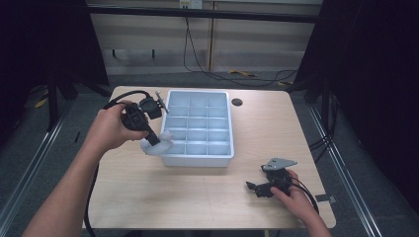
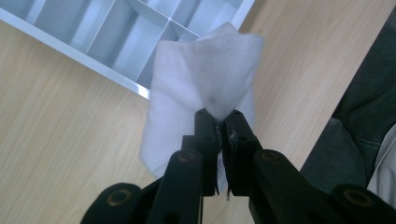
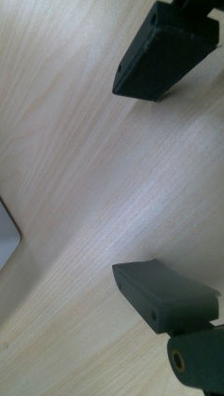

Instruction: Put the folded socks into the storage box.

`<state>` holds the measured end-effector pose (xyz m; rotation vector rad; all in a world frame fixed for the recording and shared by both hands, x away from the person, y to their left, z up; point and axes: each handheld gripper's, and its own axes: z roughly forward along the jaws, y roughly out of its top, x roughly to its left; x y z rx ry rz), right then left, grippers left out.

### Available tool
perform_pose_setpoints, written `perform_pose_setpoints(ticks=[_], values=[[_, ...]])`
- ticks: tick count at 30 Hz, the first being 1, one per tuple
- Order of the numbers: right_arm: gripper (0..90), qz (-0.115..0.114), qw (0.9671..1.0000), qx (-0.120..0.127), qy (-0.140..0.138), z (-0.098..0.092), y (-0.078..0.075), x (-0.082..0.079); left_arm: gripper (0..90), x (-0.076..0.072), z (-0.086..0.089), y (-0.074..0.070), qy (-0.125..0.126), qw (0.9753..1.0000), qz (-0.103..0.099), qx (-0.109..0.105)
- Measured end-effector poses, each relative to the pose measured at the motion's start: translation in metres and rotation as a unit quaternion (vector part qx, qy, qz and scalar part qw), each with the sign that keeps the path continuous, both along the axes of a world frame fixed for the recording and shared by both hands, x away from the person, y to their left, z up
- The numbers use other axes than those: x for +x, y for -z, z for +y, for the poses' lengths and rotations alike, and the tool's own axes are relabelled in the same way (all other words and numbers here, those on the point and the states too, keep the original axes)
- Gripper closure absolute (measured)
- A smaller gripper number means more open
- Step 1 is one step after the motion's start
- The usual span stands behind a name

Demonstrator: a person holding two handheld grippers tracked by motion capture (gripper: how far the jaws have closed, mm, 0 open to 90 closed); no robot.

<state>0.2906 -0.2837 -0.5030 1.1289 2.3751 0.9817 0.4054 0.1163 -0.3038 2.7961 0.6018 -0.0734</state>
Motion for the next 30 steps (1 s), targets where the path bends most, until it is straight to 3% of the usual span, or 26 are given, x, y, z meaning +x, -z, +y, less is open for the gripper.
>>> perform_pose_setpoints(ticks=[8, 15, 18, 20, 27, 30], values=[[11.3, 0.0, 1.0, 0.0, 0.0, 0.0, 0.0, 0.0, 85.6, 0.012, -0.008, 0.004, -0.006, 1.0, 0.001, -0.003], [11.2, 0.0, 1.0, 0.0, 0.0, 0.0, 0.0, 0.0, 85.6, 0.022, -0.017, 0.012, -0.001, 1.0, -0.002, 0.009], [11.3, 0.0, 1.0, 0.0, 0.0, 0.0, 0.0, 0.0, 85.5, 0.024, -0.025, 0.02, -0.006, 0.9999, -0.005, 0.012], [11.3, 0.0, 1.0, 0.0, 0.0, 0.0, 0.0, 0.0, 85.5, 0.027, -0.029, 0.025, 0.005, 0.9997, -0.004, 0.022], [11.3, 0.0, 1.0, 0.0, 0.0, 0.0, 0.0, 0.0, 85.5, 0.032, -0.04, 0.038, 0.011, 0.9996, 0.0, 0.027], [11.3, 0.0, 1.0, 0.0, 0.0, 0.0, 0.0, 0.0, 85.5, 0.032, -0.048, 0.045, 0.015, 0.9991, 0.0, 0.04]])
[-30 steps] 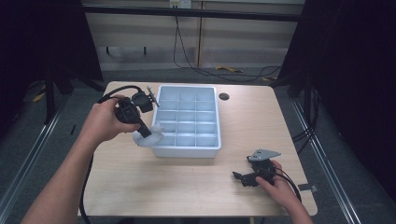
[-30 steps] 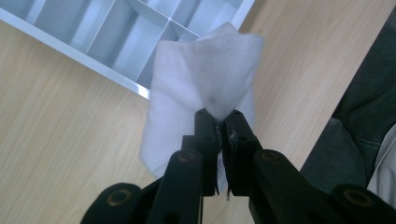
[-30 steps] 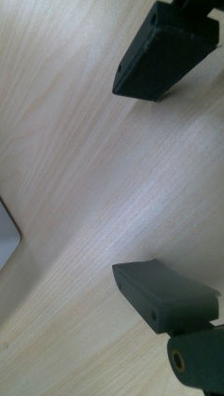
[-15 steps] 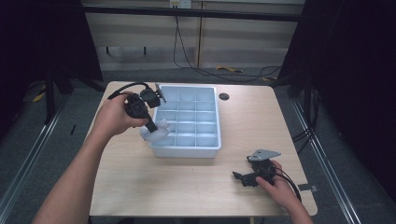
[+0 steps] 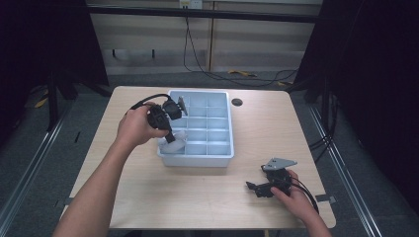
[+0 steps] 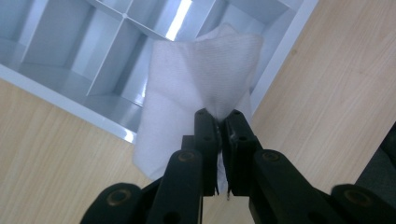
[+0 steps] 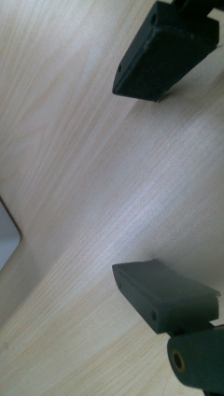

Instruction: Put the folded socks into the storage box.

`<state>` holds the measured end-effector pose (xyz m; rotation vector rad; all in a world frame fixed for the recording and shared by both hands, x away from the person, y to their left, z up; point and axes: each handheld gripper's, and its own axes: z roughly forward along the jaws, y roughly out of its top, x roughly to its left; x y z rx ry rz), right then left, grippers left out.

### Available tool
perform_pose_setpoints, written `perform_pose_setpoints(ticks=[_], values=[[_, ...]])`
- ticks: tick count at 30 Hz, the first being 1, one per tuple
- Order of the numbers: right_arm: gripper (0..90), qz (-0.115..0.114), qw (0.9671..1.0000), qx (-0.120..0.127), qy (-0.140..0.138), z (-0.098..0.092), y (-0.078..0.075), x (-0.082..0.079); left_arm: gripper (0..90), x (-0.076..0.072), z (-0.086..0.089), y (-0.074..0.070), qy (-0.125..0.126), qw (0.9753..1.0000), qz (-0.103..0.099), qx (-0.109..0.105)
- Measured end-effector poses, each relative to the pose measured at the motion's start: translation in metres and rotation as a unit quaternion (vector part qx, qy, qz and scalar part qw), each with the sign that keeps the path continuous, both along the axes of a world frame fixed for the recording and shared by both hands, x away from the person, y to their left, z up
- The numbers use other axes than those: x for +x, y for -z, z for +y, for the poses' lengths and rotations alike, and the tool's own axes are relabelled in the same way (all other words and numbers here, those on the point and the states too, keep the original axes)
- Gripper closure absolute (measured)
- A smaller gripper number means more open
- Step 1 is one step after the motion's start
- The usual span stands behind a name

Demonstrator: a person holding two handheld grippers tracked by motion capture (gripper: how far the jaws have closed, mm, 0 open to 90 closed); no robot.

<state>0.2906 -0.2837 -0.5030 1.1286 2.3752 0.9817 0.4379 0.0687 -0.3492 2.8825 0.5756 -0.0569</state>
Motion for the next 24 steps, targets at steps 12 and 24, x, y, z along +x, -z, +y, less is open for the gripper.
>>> perform_pose_setpoints(ticks=[12, 24], values=[[11.3, 0.0, 1.0, 0.0, 0.0, 0.0, 0.0, 0.0, 85.4, 0.003, -0.008, 0.018, 0.002, 0.9999, 0.013, 0.004], [11.3, 0.001, 1.0, 0.0, 0.001, 0.0, 0.0, 0.0, 85.4, 0.0, -0.012, 0.02, 0.005, 0.9998, 0.016, 0.009]])
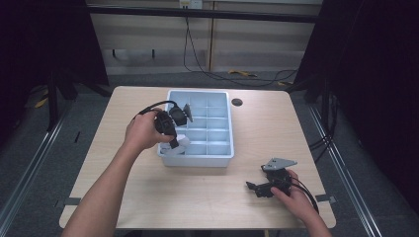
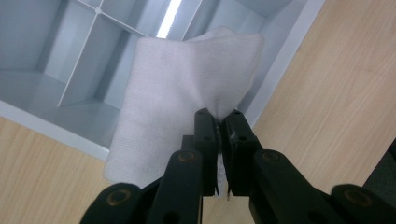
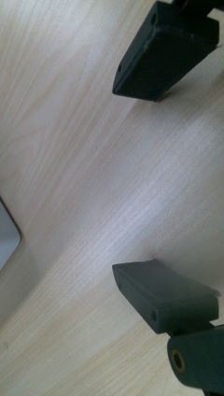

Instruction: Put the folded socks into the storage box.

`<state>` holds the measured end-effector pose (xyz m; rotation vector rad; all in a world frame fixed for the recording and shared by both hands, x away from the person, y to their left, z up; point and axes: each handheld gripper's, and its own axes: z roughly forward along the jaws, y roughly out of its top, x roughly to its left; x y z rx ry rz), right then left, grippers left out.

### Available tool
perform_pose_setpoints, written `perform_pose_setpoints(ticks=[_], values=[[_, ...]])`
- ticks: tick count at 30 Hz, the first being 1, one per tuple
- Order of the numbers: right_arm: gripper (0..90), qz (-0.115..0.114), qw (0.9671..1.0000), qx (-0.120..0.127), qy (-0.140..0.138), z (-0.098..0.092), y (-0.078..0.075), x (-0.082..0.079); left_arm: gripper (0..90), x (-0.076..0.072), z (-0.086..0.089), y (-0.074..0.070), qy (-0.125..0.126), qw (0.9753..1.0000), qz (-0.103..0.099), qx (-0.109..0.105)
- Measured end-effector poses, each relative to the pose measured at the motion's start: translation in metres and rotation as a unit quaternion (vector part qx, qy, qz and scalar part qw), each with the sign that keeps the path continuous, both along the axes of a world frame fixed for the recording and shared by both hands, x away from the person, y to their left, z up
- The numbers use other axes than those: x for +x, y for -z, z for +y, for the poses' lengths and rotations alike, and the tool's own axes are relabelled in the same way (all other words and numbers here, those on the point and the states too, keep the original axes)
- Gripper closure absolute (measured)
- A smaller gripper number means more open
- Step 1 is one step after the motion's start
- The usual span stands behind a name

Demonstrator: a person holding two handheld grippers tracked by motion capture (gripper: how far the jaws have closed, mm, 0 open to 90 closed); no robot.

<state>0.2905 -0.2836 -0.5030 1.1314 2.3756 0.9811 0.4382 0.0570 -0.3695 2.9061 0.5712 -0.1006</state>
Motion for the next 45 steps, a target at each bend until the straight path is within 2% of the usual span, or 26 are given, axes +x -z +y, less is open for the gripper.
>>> perform_pose_setpoints(ticks=[4, 15, 23, 27, 33, 36, 45], values=[[11.3, 0.0, 1.0, 0.0, 0.0, 0.0, 0.0, 0.0, 85.4, 0.001, 0.001, -0.002, 0.001, 1.0, 0.005, -0.007], [11.3, -0.001, 1.0, 0.0, 0.0, 0.0, 0.0, 0.0, 84.8, 0.001, 0.0, 0.0, -0.001, 1.0, 0.006, -0.002], [11.3, 0.0, 1.0, 0.0, 0.0, 0.0, 0.0, 0.0, 79.7, 0.001, 0.001, 0.0, -0.002, 1.0, 0.001, -0.006], [11.3, 0.0, 1.0, 0.001, 0.0, 0.0, 0.0, 0.0, 77.9, 0.001, 0.005, -0.001, -0.013, 0.9998, 0.005, -0.016], [11.3, 0.0, 1.0, 0.0, -0.001, 0.0, 0.0, 0.001, 76.7, 0.001, 0.011, -0.009, -0.016, 0.9998, 0.004, -0.013], [11.3, 0.0, 1.0, 0.0, -0.001, 0.0, 0.0, 0.001, 73.3, 0.003, 0.015, -0.014, -0.019, 0.9997, 0.006, -0.015], [11.3, 0.001, 1.0, 0.0, -0.001, 0.001, 0.0, 0.001, 70.0, 0.004, 0.015, -0.031, -0.025, 0.9994, -0.017, -0.016]])
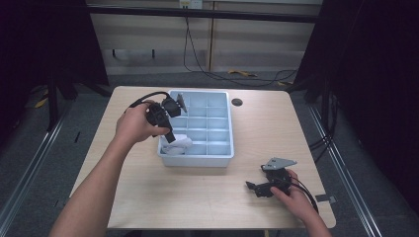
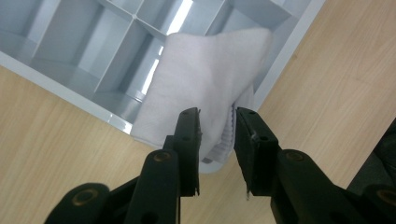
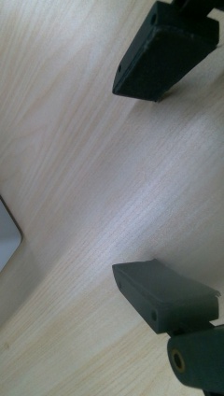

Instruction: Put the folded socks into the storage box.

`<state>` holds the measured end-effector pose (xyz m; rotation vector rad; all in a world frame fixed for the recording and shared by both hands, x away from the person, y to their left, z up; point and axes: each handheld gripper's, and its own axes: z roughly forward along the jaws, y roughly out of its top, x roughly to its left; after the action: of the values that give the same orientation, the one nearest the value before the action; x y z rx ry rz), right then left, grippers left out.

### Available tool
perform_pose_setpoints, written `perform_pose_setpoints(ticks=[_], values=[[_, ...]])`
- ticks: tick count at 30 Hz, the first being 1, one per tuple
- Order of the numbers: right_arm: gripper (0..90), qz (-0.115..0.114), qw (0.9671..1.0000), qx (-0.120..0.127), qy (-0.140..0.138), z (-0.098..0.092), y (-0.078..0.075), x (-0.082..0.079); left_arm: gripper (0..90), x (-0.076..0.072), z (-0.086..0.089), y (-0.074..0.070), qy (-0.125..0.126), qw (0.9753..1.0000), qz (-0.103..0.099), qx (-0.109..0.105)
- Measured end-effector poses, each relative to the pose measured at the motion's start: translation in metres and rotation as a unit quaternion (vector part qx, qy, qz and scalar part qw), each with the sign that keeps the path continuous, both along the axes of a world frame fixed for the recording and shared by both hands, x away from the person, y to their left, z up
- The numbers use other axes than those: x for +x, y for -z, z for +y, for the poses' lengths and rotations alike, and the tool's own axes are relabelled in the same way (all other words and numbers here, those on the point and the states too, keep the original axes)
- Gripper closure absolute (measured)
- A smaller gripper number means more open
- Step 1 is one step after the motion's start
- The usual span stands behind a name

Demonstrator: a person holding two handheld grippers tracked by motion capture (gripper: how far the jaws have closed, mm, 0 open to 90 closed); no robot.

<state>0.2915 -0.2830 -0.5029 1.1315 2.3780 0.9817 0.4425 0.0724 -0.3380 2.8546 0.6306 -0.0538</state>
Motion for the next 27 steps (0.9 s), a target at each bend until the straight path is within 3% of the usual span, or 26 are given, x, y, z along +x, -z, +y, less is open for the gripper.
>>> perform_pose_setpoints(ticks=[6, 7, 11, 16, 20, 23, 26, 27], values=[[11.3, 0.0, 1.0, 0.0, -0.001, 0.0, 0.0, 0.0, 69.9, 0.005, -0.003, -0.008, -0.01, 0.9999, -0.009, 0.003], [11.3, 0.0, 1.0, 0.0, -0.001, 0.0, 0.0, 0.0, 70.0, 0.007, -0.002, -0.008, -0.021, 0.9997, -0.008, -0.014], [11.3, 0.0, 1.0, 0.0, -0.001, 0.0, 0.0, 0.0, 70.1, 0.01, 0.001, -0.005, -0.028, 0.9994, -0.011, -0.019], [11.3, 0.0, 1.0, 0.0, 0.0, 0.0, 0.0, 0.0, 73.7, 0.013, 0.001, -0.002, -0.035, 0.9992, -0.016, -0.008], [11.3, 0.0, 1.0, 0.0, -0.001, 0.0, 0.0, 0.0, 79.1, 0.016, -0.004, 0.001, -0.031, 0.9995, -0.006, -0.004], [11.3, 0.0, 1.0, 0.0, 0.0, 0.0, 0.0, 0.0, 89.0, 0.017, -0.006, 0.002, -0.041, 0.9992, -0.001, -0.004], [11.3, 0.0, 1.0, 0.0, -0.001, 0.0, 0.0, 0.0, 90.0, 0.018, -0.007, 0.003, -0.048, 0.9988, 0.003, -0.003], [11.3, -0.001, 1.0, 0.0, -0.001, 0.0, 0.0, 0.0, 90.0, 0.02, -0.009, 0.006, -0.047, 0.9988, 0.011, 0.007]])
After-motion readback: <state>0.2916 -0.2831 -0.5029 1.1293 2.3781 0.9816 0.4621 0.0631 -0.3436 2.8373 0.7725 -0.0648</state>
